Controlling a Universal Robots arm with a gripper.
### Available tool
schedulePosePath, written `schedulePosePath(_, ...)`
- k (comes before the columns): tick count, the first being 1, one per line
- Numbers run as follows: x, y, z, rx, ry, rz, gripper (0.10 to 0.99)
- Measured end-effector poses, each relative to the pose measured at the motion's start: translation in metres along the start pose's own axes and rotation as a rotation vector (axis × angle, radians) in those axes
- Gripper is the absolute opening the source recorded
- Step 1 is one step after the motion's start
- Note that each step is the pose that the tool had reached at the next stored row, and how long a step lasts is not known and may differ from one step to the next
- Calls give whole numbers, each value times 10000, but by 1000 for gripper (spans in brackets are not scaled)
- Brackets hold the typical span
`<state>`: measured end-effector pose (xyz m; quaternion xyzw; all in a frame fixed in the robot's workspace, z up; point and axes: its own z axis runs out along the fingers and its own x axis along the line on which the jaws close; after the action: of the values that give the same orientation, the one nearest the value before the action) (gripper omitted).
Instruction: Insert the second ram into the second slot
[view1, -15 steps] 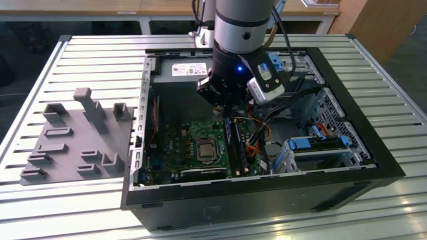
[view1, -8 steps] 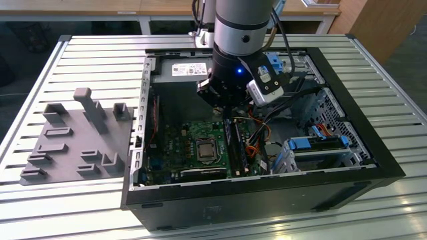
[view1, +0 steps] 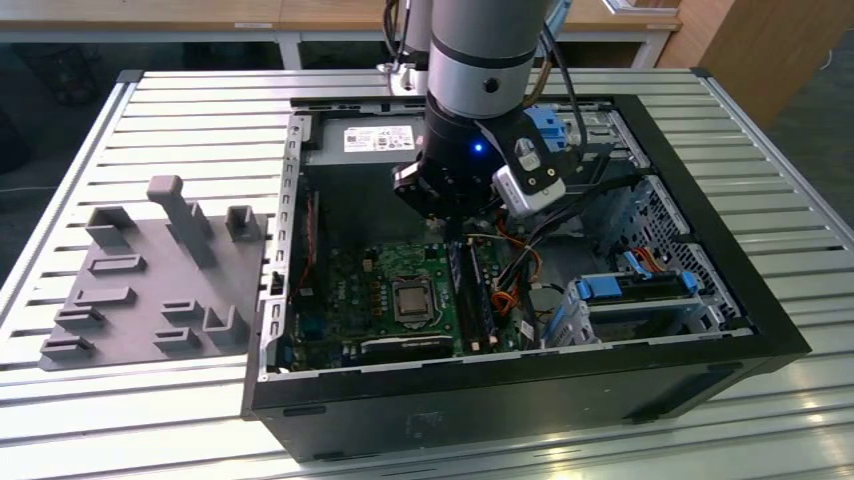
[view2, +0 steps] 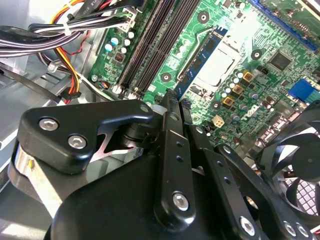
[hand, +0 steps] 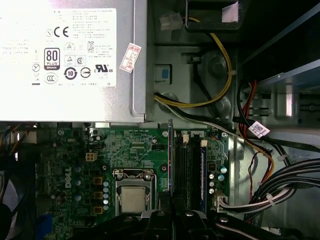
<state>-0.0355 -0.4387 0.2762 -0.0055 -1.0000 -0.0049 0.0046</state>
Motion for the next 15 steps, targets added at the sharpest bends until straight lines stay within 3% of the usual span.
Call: schedulePosePath(15, 0, -3, 34, -1, 14, -2, 137)
